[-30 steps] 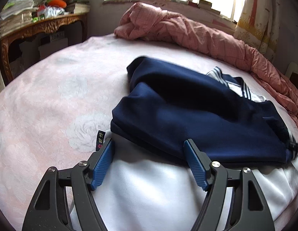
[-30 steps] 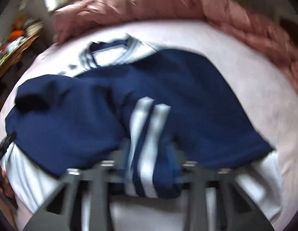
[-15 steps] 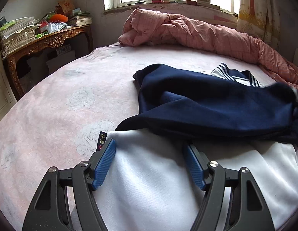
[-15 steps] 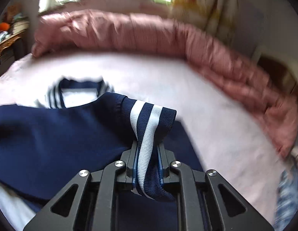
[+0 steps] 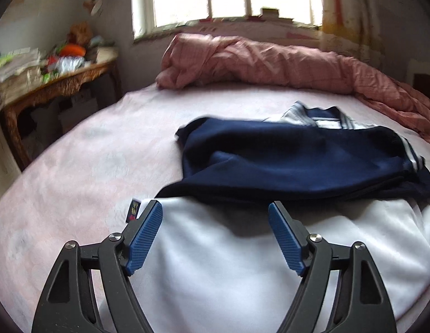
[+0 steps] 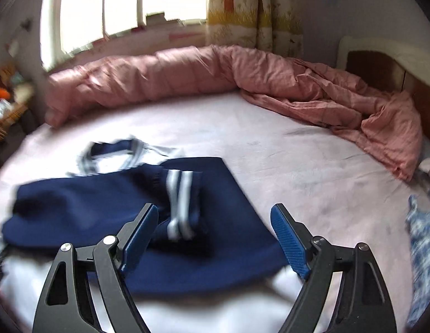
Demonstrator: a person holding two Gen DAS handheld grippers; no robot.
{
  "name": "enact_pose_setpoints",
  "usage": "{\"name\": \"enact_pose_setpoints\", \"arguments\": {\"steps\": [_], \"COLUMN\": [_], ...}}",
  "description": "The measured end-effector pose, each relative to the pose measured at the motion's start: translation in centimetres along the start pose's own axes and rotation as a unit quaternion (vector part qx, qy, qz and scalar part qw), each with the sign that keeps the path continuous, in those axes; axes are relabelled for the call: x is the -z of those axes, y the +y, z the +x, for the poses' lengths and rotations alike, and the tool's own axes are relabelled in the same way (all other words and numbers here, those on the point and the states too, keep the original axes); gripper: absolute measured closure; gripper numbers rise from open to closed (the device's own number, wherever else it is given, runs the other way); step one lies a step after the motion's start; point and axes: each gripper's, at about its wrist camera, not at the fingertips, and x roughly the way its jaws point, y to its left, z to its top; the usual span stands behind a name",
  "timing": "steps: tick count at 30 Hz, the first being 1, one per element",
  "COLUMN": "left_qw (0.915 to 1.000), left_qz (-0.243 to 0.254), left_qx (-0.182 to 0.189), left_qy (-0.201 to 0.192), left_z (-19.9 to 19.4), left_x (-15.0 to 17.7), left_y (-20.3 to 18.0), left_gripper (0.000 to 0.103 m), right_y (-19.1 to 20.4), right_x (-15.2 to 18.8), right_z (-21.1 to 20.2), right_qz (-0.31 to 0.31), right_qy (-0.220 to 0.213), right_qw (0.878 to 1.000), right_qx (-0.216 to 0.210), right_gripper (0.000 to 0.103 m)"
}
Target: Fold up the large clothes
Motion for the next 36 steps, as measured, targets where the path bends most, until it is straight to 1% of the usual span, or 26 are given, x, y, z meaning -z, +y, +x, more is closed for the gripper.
{"name": "enact_pose_setpoints", "arguments": {"steps": [2,3,5,6,7,8,9,10,12,14,16,17,19,21,23,25,26,27,29,31,34,36], "left_qw": [0.9986,0.9970,0.9938,0.9927,0.9915,0.9896,0.9870,0.9844,0.9798,0.9766,0.9748,0.9751,0.9773,0.9798,0.9841,0.9882,0.9907,0.9909,0.9894,0.9860,0.9756,0.9661], "left_qz": [0.035,0.050,0.069,0.071,0.068,0.066,0.066,0.063,0.056,0.050,0.048,0.048,0.048,0.046,0.048,0.064,0.077,0.089,0.097,0.116,0.160,0.186], "left_qx": [-0.002,-0.002,0.001,-0.002,0.003,0.018,0.033,0.040,0.050,0.051,0.054,0.055,0.057,0.067,0.069,0.081,0.080,0.090,0.107,0.117,0.130,0.130], "left_qy": [-0.039,-0.059,-0.088,-0.098,-0.111,-0.126,-0.143,-0.160,-0.185,-0.203,-0.211,-0.210,-0.198,-0.183,-0.156,-0.113,-0.078,-0.046,-0.009,0.027,0.078,0.124], "left_z": [-2.4,-3.8,-6.7,-8.2,-9.8,-11.5,-13.1,-14.6,-16.8,-17.8,-17.6,-17.3,-16.4,-16.0,-15.2,-14.0,-13.0,-12.0,-10.6,-9.4,-8.2,-7.1], "left_x": [0.1,0.2,0.6,0.8,1.0,1.1,1.3,1.6,2.3,3.1,3.5,3.6,3.8,4.1,4.0,3.7,3.6,3.7,4.0,4.3,5.6,6.7], "left_y": [-1.2,-1.8,-2.8,-3.3,-3.8,-4.3,-4.8,-5.1,-5.7,-6.1,-6.3,-6.5,-6.4,-6.5,-6.5,-6.7,-6.9,-6.9,-6.7,-6.7,-7.4,-7.9], "left_gripper": [0.023,0.022,0.018,0.017,0.012,0.002,0.000,0.000,0.000,0.000,0.000,0.000,0.000,0.000,0.000,0.000,0.000,0.000,0.000,0.000,0.000,0.000], "right_y": [-0.5,-0.7,-0.9,-0.8,-0.8,-0.8,-0.8,-0.7,-0.6,-0.5,-0.4,-0.4,-0.2,0.0,0.0,0.0,0.1,0.3,1.3,2.2,3.5,4.5], "right_x": [1.0,1.6,2.8,3.5,4.0,4.6,5.3,5.9,7.2,8.5,10.1,10.7,11.7,11.8,11.5,11.5,11.6,11.6,12.1,12.9,14.7,16.0], "right_z": [-3.6,-5.1,-8.3,-9.5,-10.4,-11.5,-12.7,-13.6,-14.9,-15.7,-15.8,-15.8,-15.1,-13.9,-13.4,-13.4,-13.3,-12.9,-11.5,-9.7,-7.2,-6.2], "right_qz": [0.010,0.014,0.020,0.022,0.025,0.027,0.028,0.028,0.026,0.019,0.006,0.000,-0.018,-0.026,-0.024,-0.033,-0.044,-0.062,-0.111,-0.148,-0.189,-0.221], "right_qy": [-0.023,-0.033,-0.062,-0.071,-0.079,-0.087,-0.096,-0.105,-0.118,-0.130,-0.149,-0.155,-0.155,-0.124,-0.097,-0.088,-0.084,-0.069,-0.018,0.027,0.097,0.121], "right_qw": [0.999,0.998,0.995,0.993,0.992,0.990,0.988,0.987,0.984,0.983,0.983,0.982,0.984,0.988,0.991,0.992,0.991,0.992,0.991,0.985,0.974,0.965], "right_qx": [-0.042,-0.054,-0.078,-0.087,-0.095,-0.105,-0.115,-0.123,-0.128,-0.124,-0.111,-0.103,-0.089,-0.088,-0.084,-0.087,-0.090,-0.085,-0.076,-0.088,-0.080,-0.067], "right_gripper": [0.016,0.016,0.010,0.008,0.002,0.000,0.000,0.000,0.000,0.000,0.000,0.000,0.000,0.000,0.000,0.000,0.000,0.000,0.000,0.000,0.000,0.000]}}
